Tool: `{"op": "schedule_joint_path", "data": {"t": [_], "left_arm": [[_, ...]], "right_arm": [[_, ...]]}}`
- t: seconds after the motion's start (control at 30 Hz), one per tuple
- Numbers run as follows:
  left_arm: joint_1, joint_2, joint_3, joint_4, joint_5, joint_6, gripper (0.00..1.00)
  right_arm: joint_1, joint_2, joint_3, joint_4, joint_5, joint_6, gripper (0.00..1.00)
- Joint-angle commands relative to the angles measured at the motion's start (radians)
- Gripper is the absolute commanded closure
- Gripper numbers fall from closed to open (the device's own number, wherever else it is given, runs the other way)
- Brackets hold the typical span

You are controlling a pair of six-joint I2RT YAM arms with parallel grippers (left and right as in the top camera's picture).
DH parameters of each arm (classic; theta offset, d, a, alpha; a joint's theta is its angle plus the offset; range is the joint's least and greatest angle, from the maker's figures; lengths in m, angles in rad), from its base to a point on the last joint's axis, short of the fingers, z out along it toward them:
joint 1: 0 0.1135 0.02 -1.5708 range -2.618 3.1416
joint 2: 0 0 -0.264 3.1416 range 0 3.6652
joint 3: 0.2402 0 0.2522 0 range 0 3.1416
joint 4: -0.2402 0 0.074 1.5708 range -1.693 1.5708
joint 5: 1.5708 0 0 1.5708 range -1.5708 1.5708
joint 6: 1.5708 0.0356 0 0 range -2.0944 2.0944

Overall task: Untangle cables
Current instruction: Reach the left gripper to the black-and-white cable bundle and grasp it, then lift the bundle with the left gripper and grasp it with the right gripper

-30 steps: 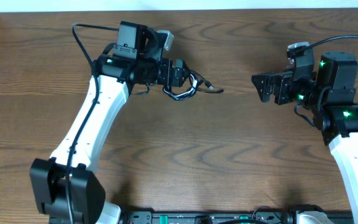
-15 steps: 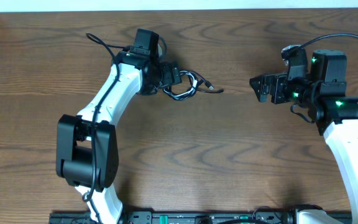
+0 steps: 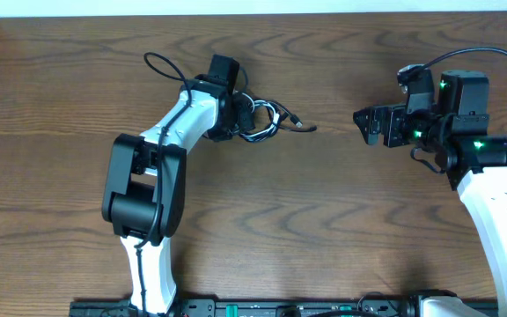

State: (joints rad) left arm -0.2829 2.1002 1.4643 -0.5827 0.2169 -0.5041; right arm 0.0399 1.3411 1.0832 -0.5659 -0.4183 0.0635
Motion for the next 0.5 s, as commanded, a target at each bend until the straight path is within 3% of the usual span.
{"op": "schedule_joint_path", "data": {"t": [0.0,0.27,0.4,0.47], "left_arm": [[-0.005,0.004,0.011,-0.010,-0.057,-0.079,0.45],[-0.036,0.004,0.001,-0.006,-0.126,-0.164,0.71],[-0.067,0.004,-0.003,-0.004,-0.126,-0.164,0.92],[-0.083,0.004,-0.003,0.007,-0.125,-0.163,0.92]], "right_arm": [[0.007,0.006,0.017,-0.002,0.000,-0.011,0.03],[0.007,0.006,0.017,-0.003,0.001,-0.008,0.04],[0.008,0.006,0.017,-0.003,0.001,-0.004,0.04],[0.008,0.006,0.017,-0.002,0.001,0.003,0.04]]}}
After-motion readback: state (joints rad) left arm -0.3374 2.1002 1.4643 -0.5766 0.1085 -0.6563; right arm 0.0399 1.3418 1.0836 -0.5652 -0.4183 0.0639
